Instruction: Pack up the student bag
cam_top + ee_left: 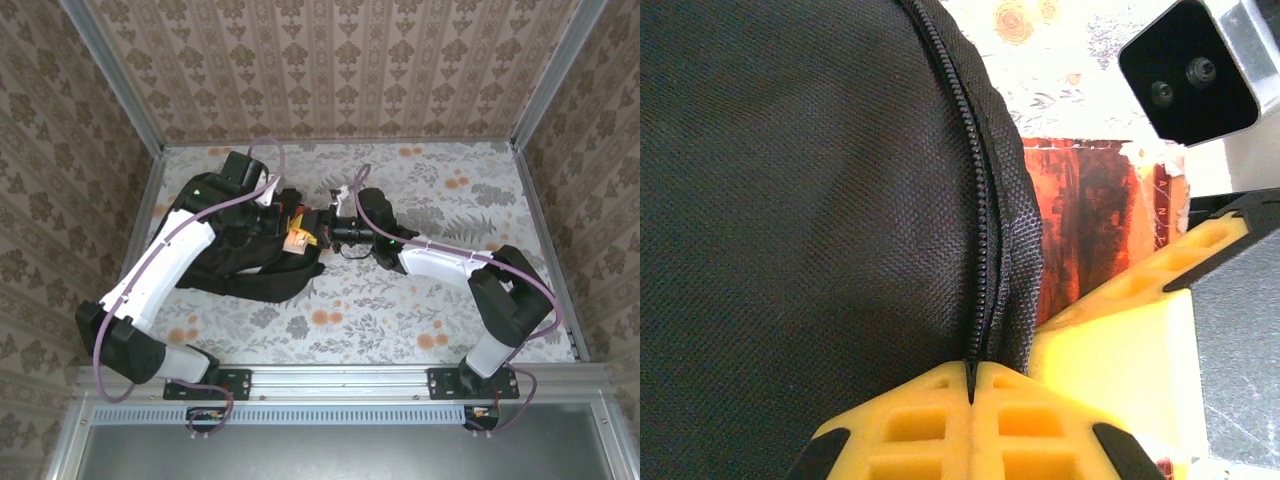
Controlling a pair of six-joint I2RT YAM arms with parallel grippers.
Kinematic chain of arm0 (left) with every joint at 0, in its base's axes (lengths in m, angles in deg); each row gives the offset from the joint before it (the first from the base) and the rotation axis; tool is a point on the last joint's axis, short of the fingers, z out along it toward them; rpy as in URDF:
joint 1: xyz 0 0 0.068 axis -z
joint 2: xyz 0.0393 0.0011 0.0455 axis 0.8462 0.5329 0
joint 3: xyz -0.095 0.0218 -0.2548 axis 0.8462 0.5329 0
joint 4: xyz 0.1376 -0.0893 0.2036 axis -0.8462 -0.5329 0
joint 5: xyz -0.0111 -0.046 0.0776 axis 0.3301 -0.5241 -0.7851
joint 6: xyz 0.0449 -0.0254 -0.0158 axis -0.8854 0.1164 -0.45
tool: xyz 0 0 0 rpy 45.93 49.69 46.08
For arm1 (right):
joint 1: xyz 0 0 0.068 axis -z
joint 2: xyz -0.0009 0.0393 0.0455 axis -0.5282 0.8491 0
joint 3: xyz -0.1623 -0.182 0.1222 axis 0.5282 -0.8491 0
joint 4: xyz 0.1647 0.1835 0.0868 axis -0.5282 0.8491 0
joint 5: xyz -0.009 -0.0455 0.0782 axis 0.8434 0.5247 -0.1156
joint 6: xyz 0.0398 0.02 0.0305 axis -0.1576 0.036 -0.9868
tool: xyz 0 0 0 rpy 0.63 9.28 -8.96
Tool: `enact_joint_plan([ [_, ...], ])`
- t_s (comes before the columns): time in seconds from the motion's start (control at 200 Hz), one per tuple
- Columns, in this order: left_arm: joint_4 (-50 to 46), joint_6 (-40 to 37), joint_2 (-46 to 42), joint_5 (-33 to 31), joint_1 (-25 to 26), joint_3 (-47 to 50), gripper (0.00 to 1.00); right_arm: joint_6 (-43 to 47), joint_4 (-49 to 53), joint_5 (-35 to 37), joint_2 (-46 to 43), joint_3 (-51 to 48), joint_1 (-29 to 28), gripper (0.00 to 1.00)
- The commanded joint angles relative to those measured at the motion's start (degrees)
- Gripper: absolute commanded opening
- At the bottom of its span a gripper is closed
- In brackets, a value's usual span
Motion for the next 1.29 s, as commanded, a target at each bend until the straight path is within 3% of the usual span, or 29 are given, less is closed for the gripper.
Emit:
enact_joint_plan([
  [0.0,0.0,0.7,-2.1,1.8,-1.3,0.8,0.00,1.3,-8.0,-1.2,-0.8,2.0,-0.2,0.00],
  [0.395,-0.9,1.9,-6.6,2.3,-5.4,0.8,0.00,6.6,-3.3,0.4,0.1,0.5,0.9,0.00],
  [0.735,-1.3,4.1,-8.7,4.6,-7.5,-0.8,0.00,5.1,-6.1,0.2,7.0,3.9,0.5,0.00],
  [1.195,-1.7,5.8,-9.4,5.6,-8.5,-4.4,0.00,-5.1,-14.8,2.6,26.0,20.8,-4.2,0.00],
  [1.29,-1.7,6.2,-9.3,6.0,-8.7,-5.0,0.00,-5.5,-12.6,3.0,29.2,25.1,-5.4,0.07],
])
